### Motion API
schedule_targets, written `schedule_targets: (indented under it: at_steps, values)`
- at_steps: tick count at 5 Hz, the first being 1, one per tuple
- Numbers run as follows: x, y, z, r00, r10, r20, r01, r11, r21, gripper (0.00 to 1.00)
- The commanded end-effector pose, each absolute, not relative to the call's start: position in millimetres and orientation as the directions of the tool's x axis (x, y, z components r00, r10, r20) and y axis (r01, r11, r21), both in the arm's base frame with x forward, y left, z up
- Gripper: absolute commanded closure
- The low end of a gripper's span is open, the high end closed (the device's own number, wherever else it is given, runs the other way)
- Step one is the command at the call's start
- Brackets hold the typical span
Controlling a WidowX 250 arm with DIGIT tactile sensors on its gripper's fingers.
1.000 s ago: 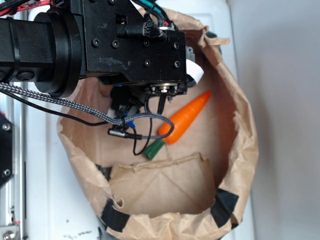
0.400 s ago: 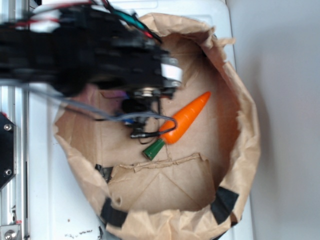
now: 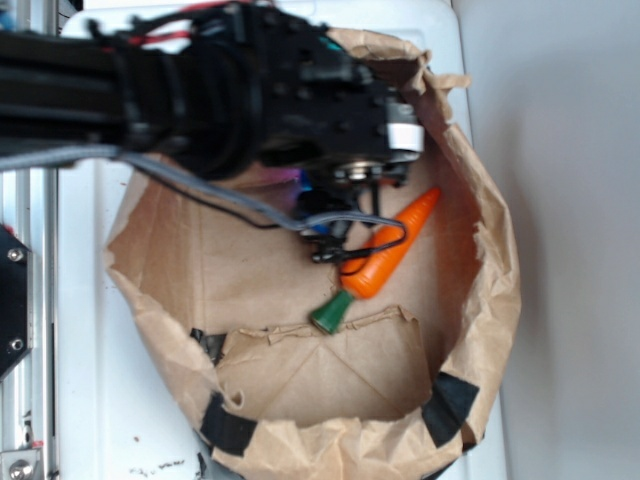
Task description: Grab the blue sponge.
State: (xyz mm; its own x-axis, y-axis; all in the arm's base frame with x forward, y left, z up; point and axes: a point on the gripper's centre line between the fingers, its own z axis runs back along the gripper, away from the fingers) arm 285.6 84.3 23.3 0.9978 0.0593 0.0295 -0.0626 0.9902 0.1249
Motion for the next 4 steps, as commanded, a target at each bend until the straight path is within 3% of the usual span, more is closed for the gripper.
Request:
schedule_targets:
  at_steps: [1,2,4]
  values:
    - [316.3,82.6,91.8,0.999,0.009,0.046,-0.011,0.999,0.038,1.0]
    - [306.6,86.3,118.3,0.997,-0.078,0.015,0.077,0.997,0.02,1.0]
    - [285.2,81.8,157.3,0.979,-0.198,0.04,0.195,0.978,0.073,1.0]
